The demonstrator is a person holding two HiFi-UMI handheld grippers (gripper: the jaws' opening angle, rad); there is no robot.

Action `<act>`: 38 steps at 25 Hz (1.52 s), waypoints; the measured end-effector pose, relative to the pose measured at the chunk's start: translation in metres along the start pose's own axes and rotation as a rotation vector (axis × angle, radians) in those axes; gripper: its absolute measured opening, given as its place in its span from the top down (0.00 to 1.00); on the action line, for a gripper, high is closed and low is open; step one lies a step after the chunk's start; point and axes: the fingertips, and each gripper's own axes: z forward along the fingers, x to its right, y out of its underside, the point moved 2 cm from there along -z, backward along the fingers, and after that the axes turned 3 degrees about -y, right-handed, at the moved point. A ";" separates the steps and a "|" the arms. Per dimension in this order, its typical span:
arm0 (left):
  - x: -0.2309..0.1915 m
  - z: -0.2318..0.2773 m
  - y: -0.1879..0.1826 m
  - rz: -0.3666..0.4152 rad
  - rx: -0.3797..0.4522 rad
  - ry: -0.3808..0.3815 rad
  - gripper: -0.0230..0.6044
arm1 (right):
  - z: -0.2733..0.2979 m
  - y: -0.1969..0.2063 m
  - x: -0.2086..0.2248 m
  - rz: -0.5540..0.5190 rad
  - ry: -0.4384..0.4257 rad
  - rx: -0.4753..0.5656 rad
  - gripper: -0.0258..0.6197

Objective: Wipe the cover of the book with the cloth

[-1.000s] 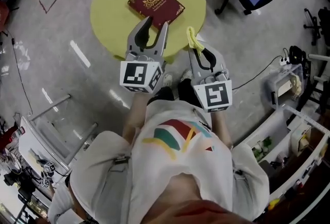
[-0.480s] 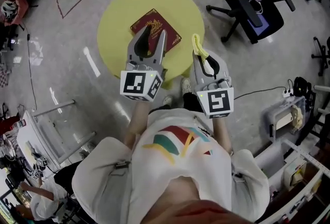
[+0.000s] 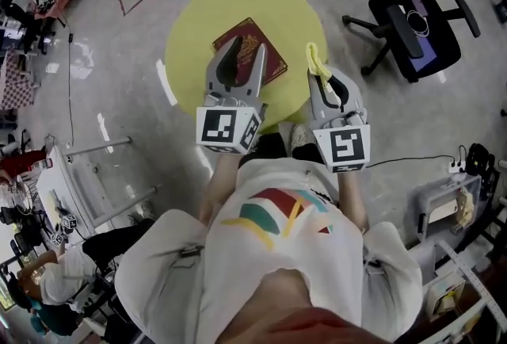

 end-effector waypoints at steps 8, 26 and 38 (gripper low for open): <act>-0.025 0.017 -0.023 -0.007 0.052 -0.014 0.74 | 0.024 -0.013 0.010 -0.015 0.026 0.025 0.91; -0.073 0.025 0.032 -0.227 -0.106 -0.058 0.63 | 0.056 -0.016 -0.008 -0.059 -0.008 -0.011 0.91; -0.115 -0.013 0.182 -0.536 -0.413 -0.264 0.61 | 0.077 0.009 -0.035 -0.058 -0.116 -0.120 0.91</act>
